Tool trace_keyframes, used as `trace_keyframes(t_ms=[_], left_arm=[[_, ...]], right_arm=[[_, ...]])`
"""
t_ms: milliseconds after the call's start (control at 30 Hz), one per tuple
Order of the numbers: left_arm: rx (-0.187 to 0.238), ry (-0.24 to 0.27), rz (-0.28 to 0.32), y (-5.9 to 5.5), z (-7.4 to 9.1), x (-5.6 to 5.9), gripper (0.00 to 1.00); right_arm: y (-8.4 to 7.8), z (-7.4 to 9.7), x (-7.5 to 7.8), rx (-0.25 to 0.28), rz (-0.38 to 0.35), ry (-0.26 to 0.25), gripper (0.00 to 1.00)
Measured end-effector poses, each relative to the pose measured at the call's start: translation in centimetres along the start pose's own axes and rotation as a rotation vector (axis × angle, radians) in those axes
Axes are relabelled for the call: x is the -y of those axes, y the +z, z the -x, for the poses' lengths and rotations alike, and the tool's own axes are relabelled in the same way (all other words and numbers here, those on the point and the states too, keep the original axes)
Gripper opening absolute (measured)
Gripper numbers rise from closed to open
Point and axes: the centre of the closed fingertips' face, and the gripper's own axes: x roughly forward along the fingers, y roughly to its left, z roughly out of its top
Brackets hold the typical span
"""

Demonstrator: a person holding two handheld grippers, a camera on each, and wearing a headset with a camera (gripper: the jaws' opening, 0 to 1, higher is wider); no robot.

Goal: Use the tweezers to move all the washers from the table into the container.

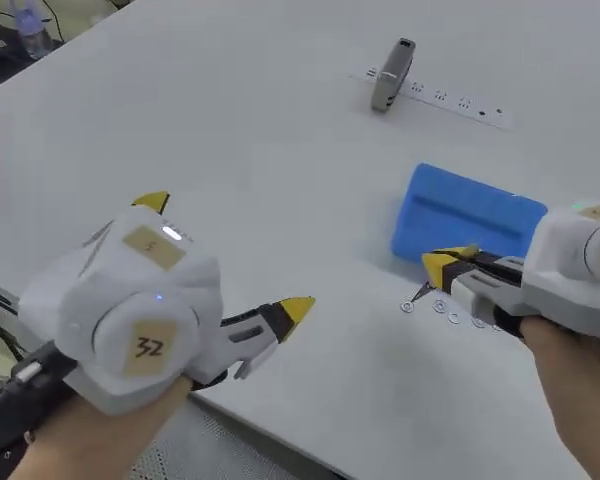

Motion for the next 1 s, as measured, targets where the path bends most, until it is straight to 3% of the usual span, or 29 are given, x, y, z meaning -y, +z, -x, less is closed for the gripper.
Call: trace_keyframes(t_ms=[433,467,700,1000], left_arm=[[-0.023,0.006,-0.014,-0.4,-0.15,-0.16,0.95],[-0.024,0.007,-0.015,-0.42,-0.16,-0.17,0.95],[-0.037,0.005,-0.026,-0.64,-0.27,-0.07,0.95],[-0.047,-0.001,-0.057,-0.82,-0.33,0.18,0.95]], right_arm=[[-0.67,-0.49,-0.14,-0.018,0.03,-0.019,0.02],[-0.41,-0.4,-0.24,0.005,0.034,-0.02,0.02],[-0.53,-0.4,-0.44,-0.007,0.129,-0.035,0.01],[-0.56,-0.54,-0.04,-0.019,0.123,-0.051,0.0]])
